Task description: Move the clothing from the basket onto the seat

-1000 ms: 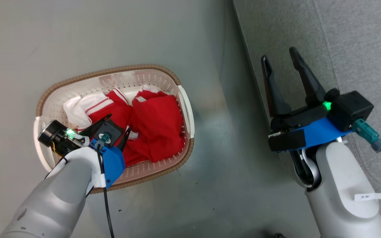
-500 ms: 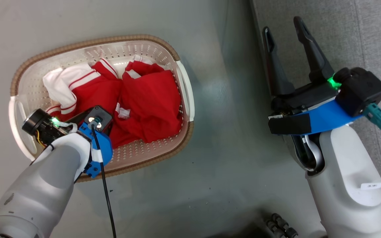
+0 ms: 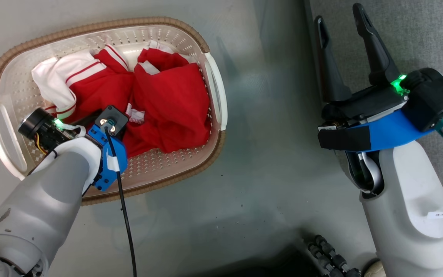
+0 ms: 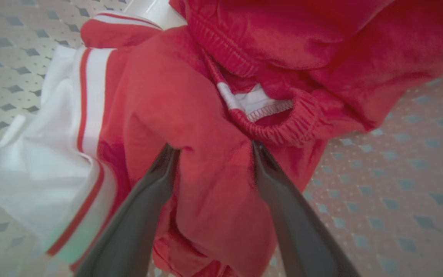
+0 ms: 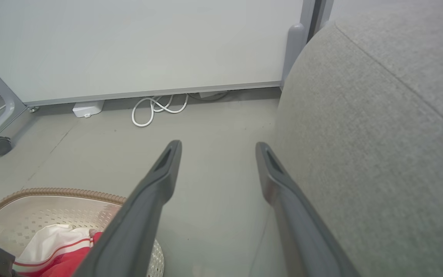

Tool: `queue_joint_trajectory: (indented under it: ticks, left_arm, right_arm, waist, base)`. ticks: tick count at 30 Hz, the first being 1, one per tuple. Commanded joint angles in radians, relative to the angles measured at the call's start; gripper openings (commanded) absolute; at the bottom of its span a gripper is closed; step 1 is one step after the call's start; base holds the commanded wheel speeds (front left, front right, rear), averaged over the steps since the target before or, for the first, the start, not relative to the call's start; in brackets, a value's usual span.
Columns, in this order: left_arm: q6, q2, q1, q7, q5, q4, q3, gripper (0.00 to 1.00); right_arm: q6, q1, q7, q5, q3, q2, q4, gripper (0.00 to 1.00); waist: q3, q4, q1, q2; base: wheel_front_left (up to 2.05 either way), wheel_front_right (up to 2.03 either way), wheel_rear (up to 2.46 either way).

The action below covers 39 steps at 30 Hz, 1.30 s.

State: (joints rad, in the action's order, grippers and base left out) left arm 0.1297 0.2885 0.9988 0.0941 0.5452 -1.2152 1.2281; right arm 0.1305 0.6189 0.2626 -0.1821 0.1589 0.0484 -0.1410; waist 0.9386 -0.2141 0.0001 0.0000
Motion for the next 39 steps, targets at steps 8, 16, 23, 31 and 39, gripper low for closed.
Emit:
queue_joint_trajectory:
  ticks: [8, 16, 23, 31, 39]
  left_arm:
    - [0.001, -0.012, 0.025, -0.021, 0.015, 0.004, 0.033, 0.00]
    - [0.001, -0.024, 0.016, 0.010, 0.060, 0.021, 0.040, 0.00]
    - [0.001, -0.062, -0.003, 0.077, 0.115, 0.048, 0.043, 0.00]
    - [0.001, -0.107, -0.032, 0.159, 0.170, 0.075, 0.040, 0.00]
    - [0.001, -0.115, -0.067, 0.172, 0.175, 0.165, -0.019, 0.00]
  right_arm:
    - [0.000, 0.017, 0.003, 0.003, -0.011, 0.003, 0.011, 1.00]
    - [0.000, 0.014, 0.003, -0.002, -0.014, 0.003, 0.000, 1.00]
    - [0.000, -0.011, 0.003, 0.016, -0.030, 0.004, -0.019, 1.00]
    - [0.000, -0.038, 0.003, 0.044, -0.040, 0.004, -0.045, 1.00]
    - [0.000, -0.082, 0.003, 0.065, -0.057, 0.004, -0.078, 1.00]
  waist:
    - [0.012, 0.007, -0.0001, 0.0000]
    - [-0.022, 0.019, -0.0001, 0.0000]
    - [-0.088, 0.054, -0.0001, 0.0000]
    - [-0.186, 0.102, -0.0001, 0.0000]
    - [-0.310, 0.148, -0.0001, 0.0000]
  base:
    - [0.00, 0.00, 0.00]
    - [0.00, 0.00, 0.00]
    - [0.00, 0.00, 0.00]
    - [0.00, 0.00, 0.00]
    - [0.00, 0.00, 0.00]
